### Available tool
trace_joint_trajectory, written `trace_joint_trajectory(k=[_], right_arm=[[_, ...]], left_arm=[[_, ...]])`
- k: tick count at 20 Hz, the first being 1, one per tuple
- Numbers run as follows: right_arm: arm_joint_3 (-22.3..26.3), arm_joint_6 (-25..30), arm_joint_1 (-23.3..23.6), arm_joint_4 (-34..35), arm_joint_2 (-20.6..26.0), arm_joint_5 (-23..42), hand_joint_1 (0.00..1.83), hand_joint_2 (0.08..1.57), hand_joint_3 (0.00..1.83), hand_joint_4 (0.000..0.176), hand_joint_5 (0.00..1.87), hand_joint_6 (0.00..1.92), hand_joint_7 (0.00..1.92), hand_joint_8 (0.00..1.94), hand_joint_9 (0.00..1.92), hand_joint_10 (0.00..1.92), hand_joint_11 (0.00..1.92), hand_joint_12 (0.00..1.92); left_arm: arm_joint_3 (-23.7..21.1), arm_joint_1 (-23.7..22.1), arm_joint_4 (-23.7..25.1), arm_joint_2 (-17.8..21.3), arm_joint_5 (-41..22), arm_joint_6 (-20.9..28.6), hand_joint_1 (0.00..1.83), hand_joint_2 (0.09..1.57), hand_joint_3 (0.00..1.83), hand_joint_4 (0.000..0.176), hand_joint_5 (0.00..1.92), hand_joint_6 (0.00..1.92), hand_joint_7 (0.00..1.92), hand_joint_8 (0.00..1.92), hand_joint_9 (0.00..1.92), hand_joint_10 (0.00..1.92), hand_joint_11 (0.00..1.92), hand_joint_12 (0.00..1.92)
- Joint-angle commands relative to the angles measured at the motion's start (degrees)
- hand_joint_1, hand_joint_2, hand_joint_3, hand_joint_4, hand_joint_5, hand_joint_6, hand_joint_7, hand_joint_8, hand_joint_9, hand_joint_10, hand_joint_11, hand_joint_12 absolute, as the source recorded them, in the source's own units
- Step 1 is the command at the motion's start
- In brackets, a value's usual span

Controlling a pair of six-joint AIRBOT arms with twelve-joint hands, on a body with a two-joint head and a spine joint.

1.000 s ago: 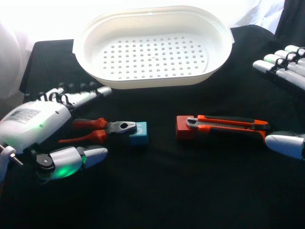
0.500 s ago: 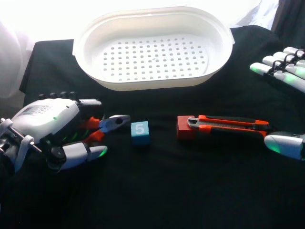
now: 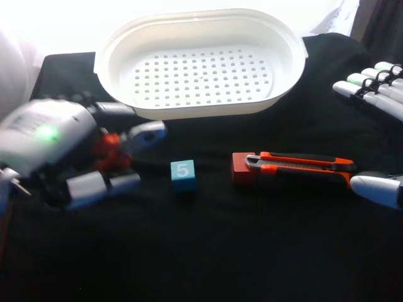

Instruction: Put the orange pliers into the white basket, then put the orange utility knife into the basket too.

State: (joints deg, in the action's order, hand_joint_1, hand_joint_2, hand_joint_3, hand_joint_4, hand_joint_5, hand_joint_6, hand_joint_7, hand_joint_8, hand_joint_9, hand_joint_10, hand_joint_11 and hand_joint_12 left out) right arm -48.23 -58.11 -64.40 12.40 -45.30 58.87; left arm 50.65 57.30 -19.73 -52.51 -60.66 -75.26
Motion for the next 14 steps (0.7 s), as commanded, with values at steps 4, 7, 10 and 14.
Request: trace_joint_trajectory(k=[4, 7, 10, 14], right_arm=[[-0.07, 0.00, 0.81, -0.30, -0.13, 6.94, 0.24, 1.23, 0.01, 0.012, 0.00, 0.00, 0.00, 0.00, 0.00, 0.00, 0.00, 0.00], [-0.06, 0.06, 0.79, -1.15, -1.06, 6.74, 0.32, 1.22, 0.00, 0.000, 0.00, 0.00, 0.00, 0.00, 0.00, 0.00, 0.00, 0.00], [-0.01, 0.64, 0.79, -2.17, -1.33, 6.42, 0.34, 1.24, 0.01, 0.000, 0.00, 0.00, 0.00, 0.00, 0.00, 0.00, 0.00, 0.00], [-0.18, 1.24, 0.80, -3.18, -1.94, 5.44, 0.39, 1.25, 0.00, 0.040, 0.00, 0.00, 0.00, 0.00, 0.00, 0.00, 0.00, 0.00]], left_arm=[[5.33, -9.84, 1.97, -1.66, 0.31, 0.96, 1.46, 1.22, 0.00, 0.000, 1.16, 1.92, 1.42, 1.92, 1.57, 1.92, 1.60, 1.92], [13.01, -16.85, 1.36, -6.94, 9.34, 3.81, 1.35, 1.24, 0.00, 0.004, 1.09, 1.92, 1.35, 1.92, 1.48, 1.92, 1.54, 1.92], [21.16, -24.20, -0.05, -13.00, 20.71, 3.79, 1.38, 1.22, 0.00, 0.005, 1.07, 1.92, 1.24, 1.92, 1.34, 1.92, 1.42, 1.92], [28.23, -29.92, -4.28, -18.79, 29.39, -1.21, 1.40, 1.22, 0.00, 0.005, 1.13, 1.92, 1.30, 1.92, 1.46, 1.92, 1.55, 1.92]])
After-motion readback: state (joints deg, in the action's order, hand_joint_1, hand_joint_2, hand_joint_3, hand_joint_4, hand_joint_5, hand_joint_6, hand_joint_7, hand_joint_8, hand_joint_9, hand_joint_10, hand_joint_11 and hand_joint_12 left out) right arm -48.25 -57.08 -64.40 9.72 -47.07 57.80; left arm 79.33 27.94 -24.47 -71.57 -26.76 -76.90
